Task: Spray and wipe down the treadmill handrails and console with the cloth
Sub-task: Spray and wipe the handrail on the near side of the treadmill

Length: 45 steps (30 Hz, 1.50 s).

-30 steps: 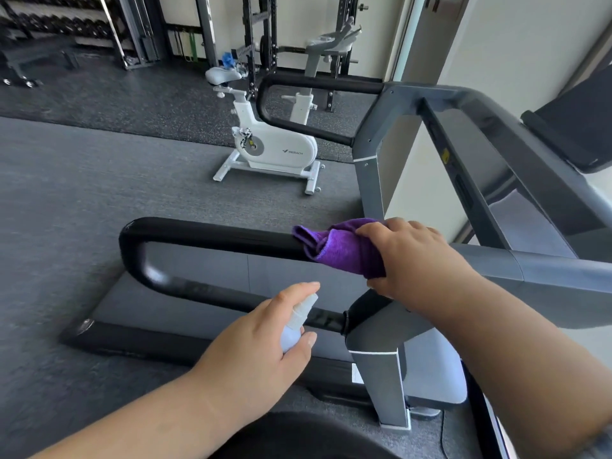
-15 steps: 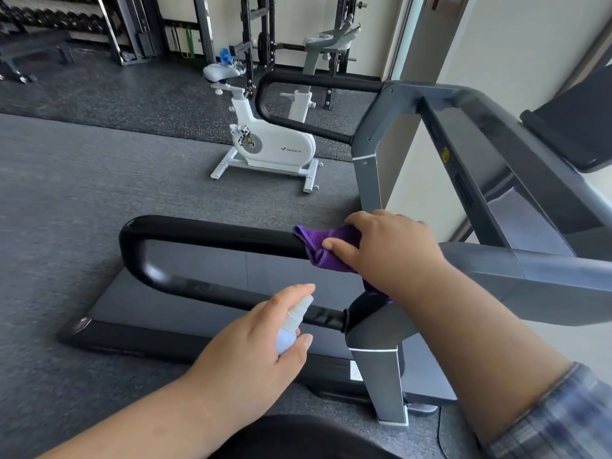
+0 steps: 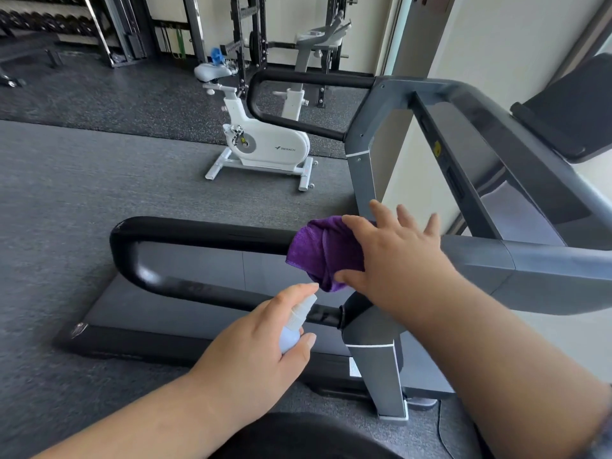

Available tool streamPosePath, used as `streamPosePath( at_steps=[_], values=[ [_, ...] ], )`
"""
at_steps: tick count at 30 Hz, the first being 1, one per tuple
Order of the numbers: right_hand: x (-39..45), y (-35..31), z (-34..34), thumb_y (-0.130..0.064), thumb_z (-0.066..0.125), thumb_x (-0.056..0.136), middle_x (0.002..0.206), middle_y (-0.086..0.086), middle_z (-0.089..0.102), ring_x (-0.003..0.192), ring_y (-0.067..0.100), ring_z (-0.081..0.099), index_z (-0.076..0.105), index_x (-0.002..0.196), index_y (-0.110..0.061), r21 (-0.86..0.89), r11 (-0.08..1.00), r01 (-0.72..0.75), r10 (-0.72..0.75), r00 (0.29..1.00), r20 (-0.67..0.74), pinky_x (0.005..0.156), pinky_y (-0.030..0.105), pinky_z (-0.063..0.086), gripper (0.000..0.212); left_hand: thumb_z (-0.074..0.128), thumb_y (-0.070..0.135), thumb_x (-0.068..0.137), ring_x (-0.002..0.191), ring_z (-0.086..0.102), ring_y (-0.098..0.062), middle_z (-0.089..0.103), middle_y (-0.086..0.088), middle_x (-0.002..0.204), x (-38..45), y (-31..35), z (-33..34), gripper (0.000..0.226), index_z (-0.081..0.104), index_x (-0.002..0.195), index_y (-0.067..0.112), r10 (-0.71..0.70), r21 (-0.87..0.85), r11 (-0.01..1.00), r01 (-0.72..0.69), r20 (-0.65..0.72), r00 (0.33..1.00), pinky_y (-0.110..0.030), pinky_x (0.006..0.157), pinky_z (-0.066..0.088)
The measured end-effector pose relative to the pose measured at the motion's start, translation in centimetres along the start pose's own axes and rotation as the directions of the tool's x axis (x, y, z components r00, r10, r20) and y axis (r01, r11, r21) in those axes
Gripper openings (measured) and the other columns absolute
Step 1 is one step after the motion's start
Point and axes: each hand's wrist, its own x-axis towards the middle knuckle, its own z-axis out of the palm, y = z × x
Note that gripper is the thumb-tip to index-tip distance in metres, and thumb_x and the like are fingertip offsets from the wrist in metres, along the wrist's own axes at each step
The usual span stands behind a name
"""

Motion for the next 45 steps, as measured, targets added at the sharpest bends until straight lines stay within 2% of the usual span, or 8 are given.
streamPosePath(
  at_steps=[2, 6, 19, 24, 27, 31, 37, 45],
  values=[
    [-0.2, -1.1, 0.3, -0.093, 0.032, 0.070, 0.145, -0.001, 0.043, 0.134, 0.032, 0.037, 0.042, 0.137, -0.037, 0.121, 0.986, -0.119, 0.122, 0.992, -0.021, 0.105, 0.060, 0.035, 0.088, 0.048, 0.057, 0.084, 0.099, 0.050, 0.014, 0.051, 0.038, 0.104, 0.1, -0.2, 0.0, 0.056, 0.017, 0.128, 0.075, -0.012, -0.003, 1.000, 0.012, 0.001, 1.000, -0.011, 0.082, 0.039],
    [0.4, -2.3, 1.5, -0.087, 0.046, 0.074, 0.120, -0.003, 0.058, 0.113, 0.028, 0.052, 0.054, 0.120, -0.027, 0.042, 0.987, -0.154, 0.159, 0.969, -0.189, 0.091, 0.048, 0.043, 0.076, 0.047, 0.059, 0.083, 0.099, 0.049, 0.013, 0.050, 0.039, 0.104, 0.1, -0.5, 0.1, 0.056, 0.017, 0.128, 0.075, -0.025, -0.002, 1.000, 0.025, 0.009, 1.000, -0.010, 0.081, 0.037],
    [5.5, -6.7, 0.1, -0.049, 0.072, 0.076, 0.106, 0.000, 0.059, 0.093, 0.025, 0.061, 0.048, 0.121, -0.020, -0.078, 0.951, 0.298, -0.303, 0.951, -0.067, 0.067, 0.035, 0.035, 0.058, 0.052, 0.058, 0.082, 0.104, 0.053, 0.011, 0.057, 0.033, 0.115, 0.4, 0.4, 0.6, 0.057, 0.022, 0.128, 0.075, -0.007, -0.083, 0.997, 0.005, -0.019, 1.000, -0.004, 0.083, 0.037],
    [3.5, -2.0, -0.4, -0.051, 0.072, 0.068, 0.114, -0.002, 0.058, 0.107, 0.025, 0.057, 0.049, 0.116, -0.020, -0.009, 0.979, 0.203, -0.203, 0.979, -0.025, 0.081, 0.038, 0.044, 0.062, 0.056, 0.051, 0.084, 0.106, 0.052, 0.013, 0.059, 0.031, 0.116, 0.9, 1.1, 1.1, 0.058, 0.023, 0.126, 0.074, 0.016, -0.110, 0.994, -0.017, -0.010, 1.000, 0.002, 0.086, 0.032],
    [1.3, 2.2, -0.7, -0.073, 0.068, 0.064, 0.136, 0.000, 0.044, 0.130, 0.032, 0.038, 0.048, 0.129, -0.035, -0.110, 0.994, 0.010, -0.006, 0.999, 0.041, 0.101, 0.052, 0.030, 0.078, 0.055, 0.051, 0.084, 0.101, 0.054, 0.012, 0.059, 0.030, 0.109, 1.0, 1.6, 1.5, 0.057, 0.024, 0.128, 0.072, 0.028, -0.120, 0.992, -0.027, 0.008, 1.000, 0.000, 0.084, 0.034],
    [-0.4, 1.5, 0.7, -0.067, 0.072, 0.070, 0.126, 0.007, 0.046, 0.109, 0.035, 0.050, 0.041, 0.131, -0.033, -0.196, 0.974, -0.110, 0.107, 0.994, -0.029, 0.085, 0.047, 0.038, 0.076, 0.053, 0.051, 0.085, 0.099, 0.052, 0.011, 0.055, 0.032, 0.104, 1.2, 1.5, 1.4, 0.057, 0.023, 0.129, 0.071, 0.028, -0.115, 0.993, -0.026, 0.015, 1.000, -0.001, 0.084, 0.034],
    [2.5, -1.1, 0.5, -0.037, 0.077, 0.071, 0.088, 0.000, 0.042, 0.079, 0.027, 0.051, 0.045, 0.111, -0.022, -0.244, 0.969, 0.035, -0.042, 0.999, -0.026, 0.065, 0.036, 0.030, 0.053, 0.056, 0.046, 0.087, 0.099, 0.052, 0.013, 0.054, 0.033, 0.102, 0.9, 0.7, 0.5, 0.061, 0.019, 0.127, 0.074, 0.009, -0.108, 0.994, -0.012, -0.023, 1.000, 0.000, 0.083, 0.033],
    [5.7, -5.4, -0.2, -0.035, 0.078, 0.068, 0.094, 0.002, 0.054, 0.076, 0.027, 0.054, 0.050, 0.110, -0.018, -0.146, 0.934, 0.325, -0.329, 0.944, -0.002, 0.061, 0.036, 0.033, 0.054, 0.055, 0.051, 0.083, 0.101, 0.056, 0.008, 0.057, 0.032, 0.111, 0.0, 1.2, 1.6, 0.058, 0.023, 0.124, 0.076, -0.011, -0.130, 0.991, 0.002, -0.069, 0.998, -0.002, 0.082, 0.036]
  ],
)
